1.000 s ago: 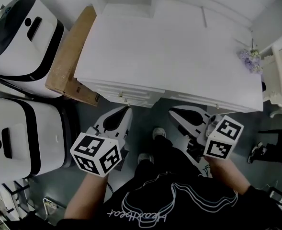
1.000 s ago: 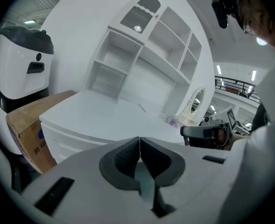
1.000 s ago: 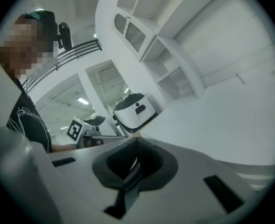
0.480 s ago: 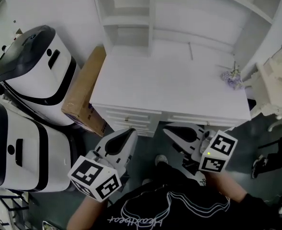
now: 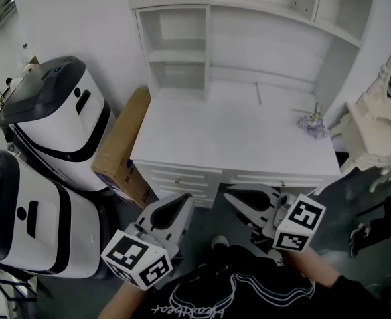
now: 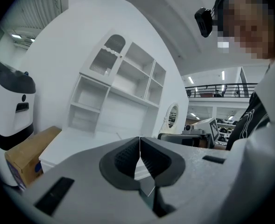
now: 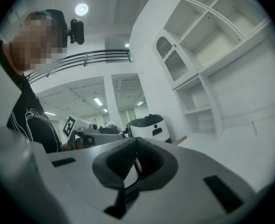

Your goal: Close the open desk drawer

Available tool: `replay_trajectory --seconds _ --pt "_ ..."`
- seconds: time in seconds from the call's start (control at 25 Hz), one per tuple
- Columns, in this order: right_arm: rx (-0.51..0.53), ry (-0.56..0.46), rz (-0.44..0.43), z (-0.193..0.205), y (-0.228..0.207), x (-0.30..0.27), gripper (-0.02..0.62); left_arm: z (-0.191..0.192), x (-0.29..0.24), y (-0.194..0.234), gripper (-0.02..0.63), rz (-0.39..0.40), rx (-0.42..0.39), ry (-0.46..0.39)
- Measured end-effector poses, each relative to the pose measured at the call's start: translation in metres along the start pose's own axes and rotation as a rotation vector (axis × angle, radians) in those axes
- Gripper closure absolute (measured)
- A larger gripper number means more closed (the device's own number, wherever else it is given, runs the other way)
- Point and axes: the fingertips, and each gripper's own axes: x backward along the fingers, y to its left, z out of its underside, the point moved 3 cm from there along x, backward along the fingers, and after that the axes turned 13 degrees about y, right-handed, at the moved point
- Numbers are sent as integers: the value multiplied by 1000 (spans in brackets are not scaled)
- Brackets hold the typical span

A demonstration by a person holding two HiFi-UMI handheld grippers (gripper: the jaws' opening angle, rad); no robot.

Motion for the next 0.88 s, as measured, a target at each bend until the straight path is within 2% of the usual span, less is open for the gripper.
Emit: replay_trajectory --seconds 0.88 --pt "-19 -12 -27 7 3 -6 589 1 6 -9 600 -30 -42 4"
